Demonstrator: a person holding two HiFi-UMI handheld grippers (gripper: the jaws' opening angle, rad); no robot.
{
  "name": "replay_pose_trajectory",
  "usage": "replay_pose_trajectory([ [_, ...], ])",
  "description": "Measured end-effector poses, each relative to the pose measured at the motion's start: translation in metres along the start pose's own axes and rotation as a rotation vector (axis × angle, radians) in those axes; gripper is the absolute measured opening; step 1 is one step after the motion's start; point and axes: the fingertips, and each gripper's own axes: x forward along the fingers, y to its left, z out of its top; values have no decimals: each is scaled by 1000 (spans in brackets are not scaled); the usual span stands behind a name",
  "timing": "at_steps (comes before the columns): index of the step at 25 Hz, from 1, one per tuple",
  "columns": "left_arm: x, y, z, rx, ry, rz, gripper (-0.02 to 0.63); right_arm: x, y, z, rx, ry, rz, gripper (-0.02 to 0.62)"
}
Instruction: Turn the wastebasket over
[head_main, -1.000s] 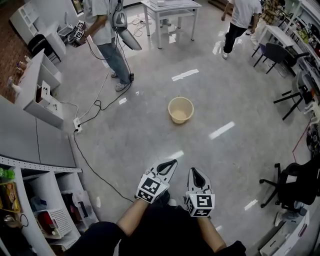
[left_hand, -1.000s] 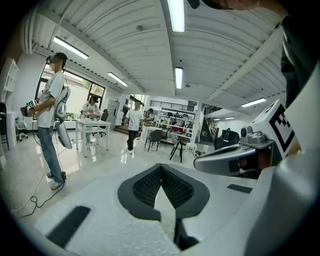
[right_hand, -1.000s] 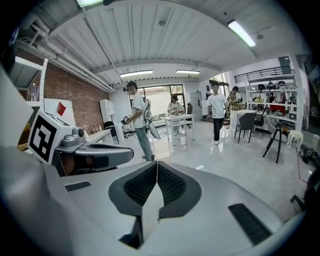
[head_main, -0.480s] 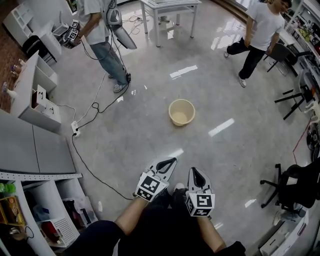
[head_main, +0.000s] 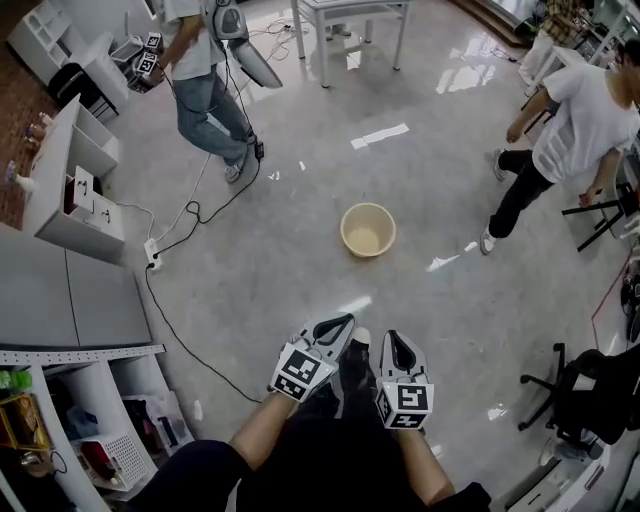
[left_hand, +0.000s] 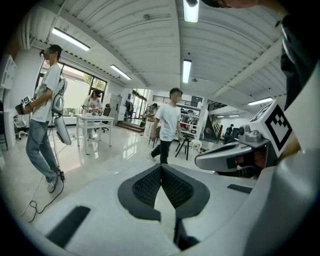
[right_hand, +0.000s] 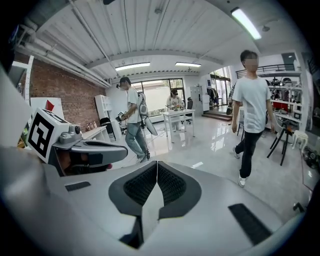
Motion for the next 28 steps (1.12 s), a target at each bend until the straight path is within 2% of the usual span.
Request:
replay_pose_trajectory([
  [7, 57, 38, 17, 1, 6, 53, 9, 54, -51, 20, -15, 22, 40, 12],
  [11, 76, 66, 14, -3, 21, 72, 9, 92, -64, 21, -21, 42, 57, 12],
  [15, 102, 95, 2, -10, 49, 55, 9, 129, -77, 17, 8, 65, 48, 12],
  [21, 154, 143, -16, -3, 78, -14, 9, 192, -96, 13, 88, 54, 30, 14],
  [24, 184, 159, -32, 31, 91, -50, 9, 219, -115, 0, 117, 61, 5, 14],
  [28, 222, 176, -76, 51, 93, -72, 9, 262, -139, -51, 128, 85, 2, 14],
])
